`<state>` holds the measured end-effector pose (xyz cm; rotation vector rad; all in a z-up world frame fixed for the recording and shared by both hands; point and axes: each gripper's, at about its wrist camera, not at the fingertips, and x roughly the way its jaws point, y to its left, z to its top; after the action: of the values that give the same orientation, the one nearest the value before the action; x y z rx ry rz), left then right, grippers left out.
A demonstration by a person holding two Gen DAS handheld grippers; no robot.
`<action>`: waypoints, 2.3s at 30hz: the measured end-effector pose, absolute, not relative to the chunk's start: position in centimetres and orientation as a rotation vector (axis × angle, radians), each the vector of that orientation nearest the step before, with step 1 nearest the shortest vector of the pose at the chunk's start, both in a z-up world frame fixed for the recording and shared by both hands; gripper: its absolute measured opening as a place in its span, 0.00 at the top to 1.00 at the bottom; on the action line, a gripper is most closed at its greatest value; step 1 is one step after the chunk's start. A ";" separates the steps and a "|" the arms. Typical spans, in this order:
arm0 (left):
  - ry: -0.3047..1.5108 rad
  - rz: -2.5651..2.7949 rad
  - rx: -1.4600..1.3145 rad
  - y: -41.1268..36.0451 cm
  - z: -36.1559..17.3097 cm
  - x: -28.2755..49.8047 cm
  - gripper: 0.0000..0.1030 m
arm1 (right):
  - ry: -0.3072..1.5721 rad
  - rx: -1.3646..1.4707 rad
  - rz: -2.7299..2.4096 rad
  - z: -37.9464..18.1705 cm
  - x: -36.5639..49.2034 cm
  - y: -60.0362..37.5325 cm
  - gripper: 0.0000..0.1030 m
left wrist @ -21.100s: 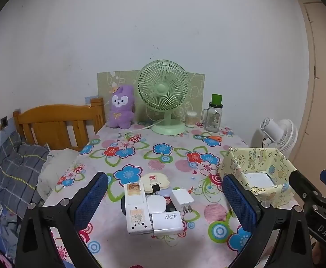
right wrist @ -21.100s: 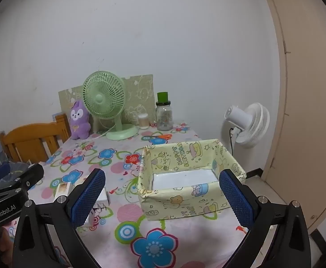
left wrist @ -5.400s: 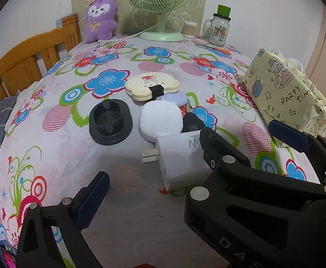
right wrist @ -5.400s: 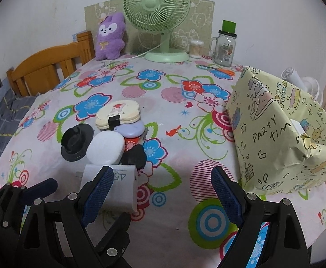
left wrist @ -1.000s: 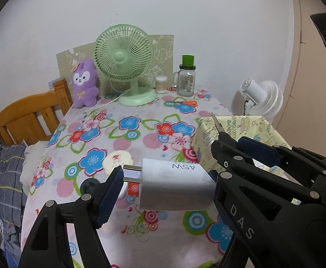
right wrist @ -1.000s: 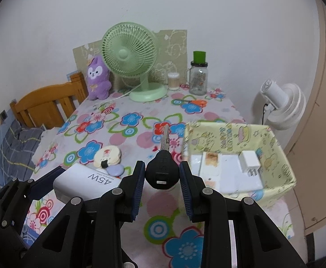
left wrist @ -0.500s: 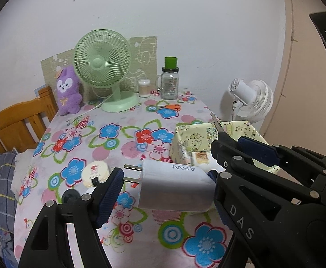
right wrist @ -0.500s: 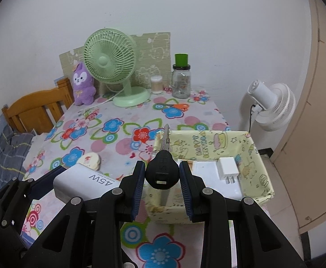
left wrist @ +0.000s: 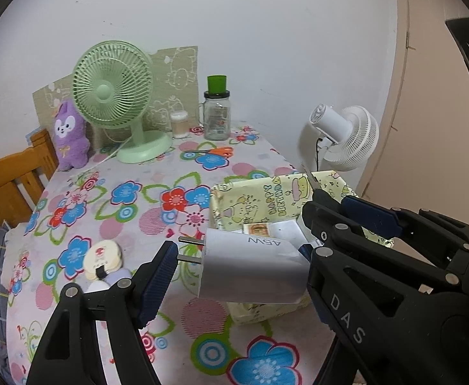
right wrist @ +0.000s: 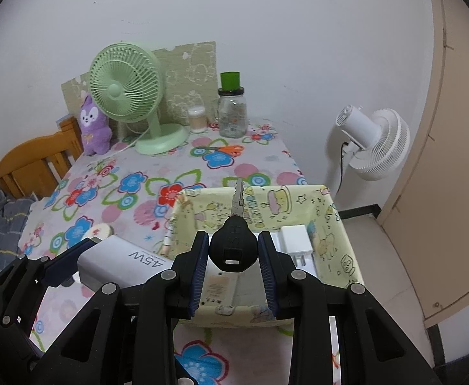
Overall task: Organize rigid objects
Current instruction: 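Carry the large white charger with left tool over the basket while right tool carries the black case there, then lower the charger into the basket and open left tool while right tool releases the black case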
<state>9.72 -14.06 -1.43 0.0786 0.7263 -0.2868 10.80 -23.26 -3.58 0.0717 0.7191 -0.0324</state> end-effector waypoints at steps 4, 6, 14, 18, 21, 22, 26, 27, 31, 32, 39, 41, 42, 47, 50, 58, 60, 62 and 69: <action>0.730 -0.294 0.086 -15.0 -1.9 10.3 0.24 | 0.726 0.077 -0.046 -4.1 11.4 -24.2 0.67; 0.738 -0.303 0.088 -15.5 -2.2 10.7 0.24 | 0.732 0.081 -0.055 -4.4 11.6 -24.7 0.67; 0.774 -0.348 0.103 -17.5 -3.6 12.3 0.24 | 0.765 0.095 -0.097 -5.7 12.8 -26.7 0.67; 0.789 -0.368 0.115 -18.4 -4.3 12.9 0.24 | 0.782 0.103 -0.118 -6.5 13.5 -27.7 0.67; 0.805 -0.380 0.124 -19.1 -5.0 13.6 0.24 | 0.802 0.110 -0.132 -7.4 13.9 -28.4 0.67; 0.813 -0.382 0.128 -19.3 -5.3 13.8 0.24 | 0.810 0.112 -0.134 -7.6 14.1 -28.6 0.67; 0.835 -0.384 0.142 -19.9 -6.2 14.4 0.24 | 0.836 0.122 -0.142 -8.6 14.7 -29.1 0.67; 0.840 -0.384 0.147 -20.0 -6.5 14.6 0.24 | 0.842 0.124 -0.144 -8.9 14.8 -29.2 0.67; 0.845 -0.364 0.177 -20.5 -7.0 14.9 0.24 | 0.866 0.127 -0.151 -9.7 15.5 -29.7 0.67; 0.845 -0.361 0.184 -20.7 -7.1 14.9 0.24 | 0.869 0.132 -0.151 -9.8 15.6 -29.9 0.67; 0.855 -0.371 0.192 -21.2 -7.7 15.2 0.24 | 0.880 0.149 -0.163 -10.6 15.8 -30.5 0.67; 0.852 -0.369 0.192 -21.3 -7.7 15.3 0.24 | 0.875 0.142 -0.170 -10.5 15.8 -30.5 0.67; 0.851 -0.369 0.195 -21.3 -7.7 15.4 0.24 | 0.875 0.140 -0.171 -10.5 15.8 -30.5 0.67; 0.850 -0.363 0.201 -21.4 -7.8 15.5 0.22 | 0.870 0.138 -0.179 -10.6 16.0 -30.6 0.66; 0.850 -0.363 0.202 -21.4 -7.8 15.7 0.21 | 0.872 0.133 -0.179 -10.5 16.1 -30.6 0.66; 0.843 -0.358 0.211 -21.4 -7.4 15.2 0.15 | 0.866 0.155 -0.164 -10.2 15.8 -30.6 0.52; 0.835 -0.343 0.221 -21.2 -7.2 14.9 0.13 | 0.865 0.157 -0.166 -10.1 15.5 -30.4 0.50; 0.828 -0.341 0.226 -21.1 -7.0 14.6 0.13 | 0.860 0.153 -0.171 -9.9 15.1 -30.3 0.48; 0.805 -0.332 0.233 -20.1 -6.1 13.2 0.12 | 0.833 0.147 -0.201 -9.1 13.5 -29.8 0.35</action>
<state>13.25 -20.14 -6.14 0.2331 0.8053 -0.3316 13.48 -29.76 -9.11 0.1472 0.8333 -0.2007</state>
